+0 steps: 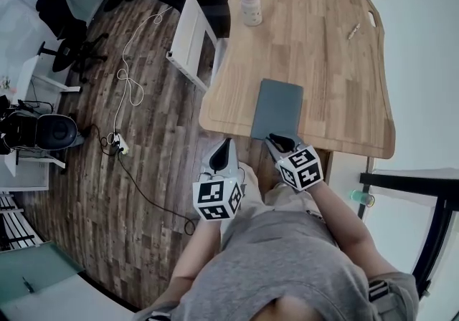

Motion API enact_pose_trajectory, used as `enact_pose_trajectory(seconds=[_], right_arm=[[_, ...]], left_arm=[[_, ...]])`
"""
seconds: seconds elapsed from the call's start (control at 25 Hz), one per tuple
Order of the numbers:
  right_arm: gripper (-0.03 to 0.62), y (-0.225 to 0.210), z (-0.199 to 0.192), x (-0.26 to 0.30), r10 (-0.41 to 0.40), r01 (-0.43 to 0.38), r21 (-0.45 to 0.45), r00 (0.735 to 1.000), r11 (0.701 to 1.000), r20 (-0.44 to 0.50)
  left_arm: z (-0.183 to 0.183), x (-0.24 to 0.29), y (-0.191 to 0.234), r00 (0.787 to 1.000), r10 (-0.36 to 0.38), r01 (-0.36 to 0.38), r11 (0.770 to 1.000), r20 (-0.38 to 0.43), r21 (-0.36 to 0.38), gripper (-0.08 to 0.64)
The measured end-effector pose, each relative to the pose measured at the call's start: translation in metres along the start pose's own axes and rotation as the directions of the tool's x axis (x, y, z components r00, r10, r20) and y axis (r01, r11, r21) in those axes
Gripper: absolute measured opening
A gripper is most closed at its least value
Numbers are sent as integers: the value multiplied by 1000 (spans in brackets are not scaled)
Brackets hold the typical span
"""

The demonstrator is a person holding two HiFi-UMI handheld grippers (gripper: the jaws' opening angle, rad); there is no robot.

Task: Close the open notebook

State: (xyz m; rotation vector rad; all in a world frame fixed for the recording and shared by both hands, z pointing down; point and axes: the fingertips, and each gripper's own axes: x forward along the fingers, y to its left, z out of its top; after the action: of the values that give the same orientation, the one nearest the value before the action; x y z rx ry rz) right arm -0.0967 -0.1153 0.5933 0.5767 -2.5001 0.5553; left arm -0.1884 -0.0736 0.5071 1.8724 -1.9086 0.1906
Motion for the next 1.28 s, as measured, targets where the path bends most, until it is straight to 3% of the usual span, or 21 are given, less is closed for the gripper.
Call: enact_pose_trajectory(seconds=[0.28,0.8,1.28], right_arm=[[24,-4,12,-53,-51,52,-13,995,999,88],[0,-23,27,-142,-151,147,34,959,989,239],[0,-39,17,-188,-230,215,82,925,973,302]], left_arm=[[-3,-5,-34,999,-36,36,999,10,-3,3],[0,-7,-106,991,-125,124,992,40,29,3],[-8,-14,-146,982,-183,180,982,40,60,3]])
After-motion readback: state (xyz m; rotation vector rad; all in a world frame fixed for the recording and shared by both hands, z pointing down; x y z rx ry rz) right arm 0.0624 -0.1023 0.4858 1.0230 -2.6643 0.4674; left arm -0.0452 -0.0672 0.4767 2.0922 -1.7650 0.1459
